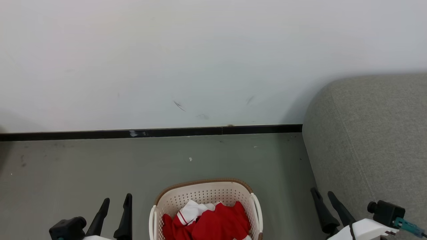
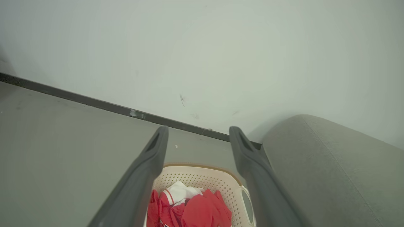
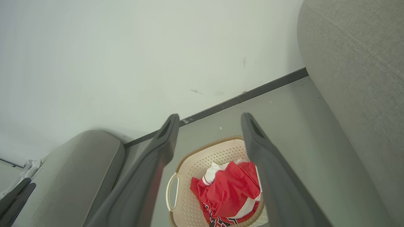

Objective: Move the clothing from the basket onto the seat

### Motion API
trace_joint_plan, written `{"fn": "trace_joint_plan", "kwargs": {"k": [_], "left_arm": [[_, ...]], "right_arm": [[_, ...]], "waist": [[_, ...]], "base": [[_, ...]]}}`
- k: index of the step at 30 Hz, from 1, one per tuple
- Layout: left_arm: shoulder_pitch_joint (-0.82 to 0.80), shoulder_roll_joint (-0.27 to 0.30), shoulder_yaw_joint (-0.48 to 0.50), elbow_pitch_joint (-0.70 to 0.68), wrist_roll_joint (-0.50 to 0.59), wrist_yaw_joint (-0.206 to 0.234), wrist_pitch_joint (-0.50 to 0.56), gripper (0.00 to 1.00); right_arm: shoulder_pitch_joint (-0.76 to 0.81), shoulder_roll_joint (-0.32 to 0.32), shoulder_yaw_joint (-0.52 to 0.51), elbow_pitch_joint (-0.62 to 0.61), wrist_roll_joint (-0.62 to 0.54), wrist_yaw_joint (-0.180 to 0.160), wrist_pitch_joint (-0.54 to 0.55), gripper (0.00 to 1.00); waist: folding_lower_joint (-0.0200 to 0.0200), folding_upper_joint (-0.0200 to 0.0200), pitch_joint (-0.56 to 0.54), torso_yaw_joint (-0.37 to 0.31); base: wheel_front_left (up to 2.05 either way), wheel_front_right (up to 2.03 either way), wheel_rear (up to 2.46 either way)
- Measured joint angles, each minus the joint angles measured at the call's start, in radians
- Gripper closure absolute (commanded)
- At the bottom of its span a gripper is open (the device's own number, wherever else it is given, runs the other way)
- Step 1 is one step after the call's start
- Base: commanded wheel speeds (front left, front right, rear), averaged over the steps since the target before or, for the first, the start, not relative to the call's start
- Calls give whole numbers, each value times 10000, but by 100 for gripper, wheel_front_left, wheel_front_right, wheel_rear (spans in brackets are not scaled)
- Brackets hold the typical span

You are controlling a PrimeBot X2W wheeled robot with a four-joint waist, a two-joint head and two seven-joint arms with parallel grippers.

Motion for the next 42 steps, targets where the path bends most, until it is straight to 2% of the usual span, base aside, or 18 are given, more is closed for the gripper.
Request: {"fn": "trace_joint_plan", "kwargs": {"k": [13, 32, 42], "left_arm": [[298, 71, -291, -180, 1879, 491, -512, 0], [576, 151, -564, -491, 4138, 878, -1151, 0], [685, 109, -408, -439, 4197, 924, -1151, 0]], "right_arm": [[150, 194, -46, -15, -2464, 2, -368, 0], [446, 395, -8, -282, -5532, 4, -782, 0], [478, 405, 23, -314, -5526, 4, -782, 0]], "waist": [[-4, 0, -166, 42], [-4, 0, -256, 5], [-5, 0, -181, 29]], "base": [[0, 0, 0], [0, 0, 0], [0, 0, 0]]}}
